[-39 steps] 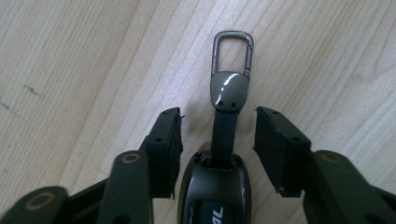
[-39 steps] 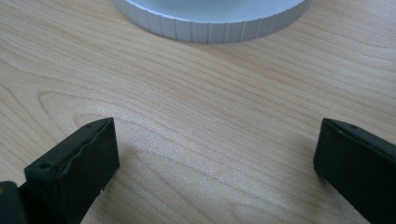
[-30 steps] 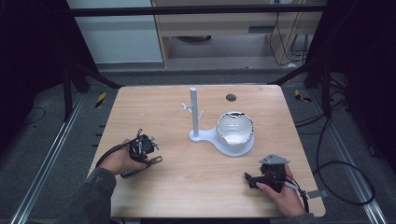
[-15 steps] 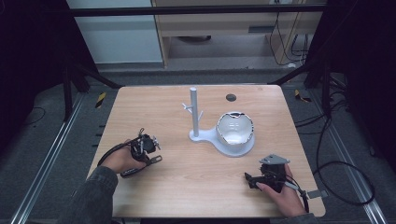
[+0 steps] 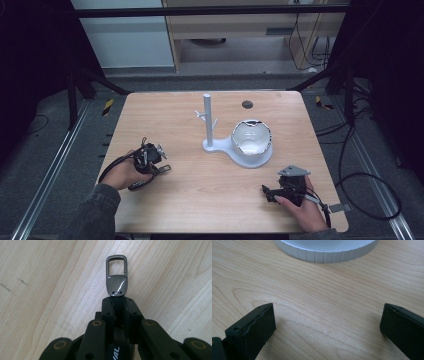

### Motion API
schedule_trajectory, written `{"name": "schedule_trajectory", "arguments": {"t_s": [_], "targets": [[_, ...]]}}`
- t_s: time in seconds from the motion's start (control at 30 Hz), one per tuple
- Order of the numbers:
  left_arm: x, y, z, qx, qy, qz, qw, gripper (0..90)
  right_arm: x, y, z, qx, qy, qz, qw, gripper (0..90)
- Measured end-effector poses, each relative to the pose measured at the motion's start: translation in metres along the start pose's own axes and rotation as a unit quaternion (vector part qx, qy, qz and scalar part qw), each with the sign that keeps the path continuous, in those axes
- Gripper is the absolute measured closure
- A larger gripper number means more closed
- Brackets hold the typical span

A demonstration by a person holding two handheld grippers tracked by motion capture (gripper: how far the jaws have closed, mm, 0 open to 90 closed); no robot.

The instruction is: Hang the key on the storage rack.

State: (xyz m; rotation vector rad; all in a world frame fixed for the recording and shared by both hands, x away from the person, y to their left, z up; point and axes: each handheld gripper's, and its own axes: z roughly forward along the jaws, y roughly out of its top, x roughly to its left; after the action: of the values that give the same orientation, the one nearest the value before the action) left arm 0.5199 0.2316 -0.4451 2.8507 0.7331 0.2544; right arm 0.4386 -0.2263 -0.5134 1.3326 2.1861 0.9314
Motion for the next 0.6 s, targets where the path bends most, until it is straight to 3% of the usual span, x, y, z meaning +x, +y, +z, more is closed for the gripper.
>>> {"name": "schedule_trajectory", "arguments": {"t_s": [0.1,0.3,0.37,0.5,0.6], "targets": [[0.000,-0.010,-0.005,-0.038,0.003,-0.017,0.9991,80.1,0.000,0.000,0.000,0.000,0.000,0.000,1.0000,0.4],[-0.003,-0.022,-0.016,-0.077,0.034,-0.035,0.9959,80.2,0.000,0.000,0.000,0.000,0.000,0.000,1.0000,0.4],[-0.006,-0.026,-0.021,-0.096,0.045,-0.042,0.9935,80.2,0.000,0.000,0.000,0.000,0.000,0.000,1.0000,0.4],[-0.008,-0.036,-0.027,-0.140,0.056,-0.071,0.9861,80.2,0.000,0.000,0.000,0.000,0.000,0.000,1.0000,0.4],[-0.007,-0.043,-0.030,-0.159,0.053,-0.083,0.9823,80.3,0.000,0.000,0.000,0.000,0.000,0.000,1.0000,0.4]]}}
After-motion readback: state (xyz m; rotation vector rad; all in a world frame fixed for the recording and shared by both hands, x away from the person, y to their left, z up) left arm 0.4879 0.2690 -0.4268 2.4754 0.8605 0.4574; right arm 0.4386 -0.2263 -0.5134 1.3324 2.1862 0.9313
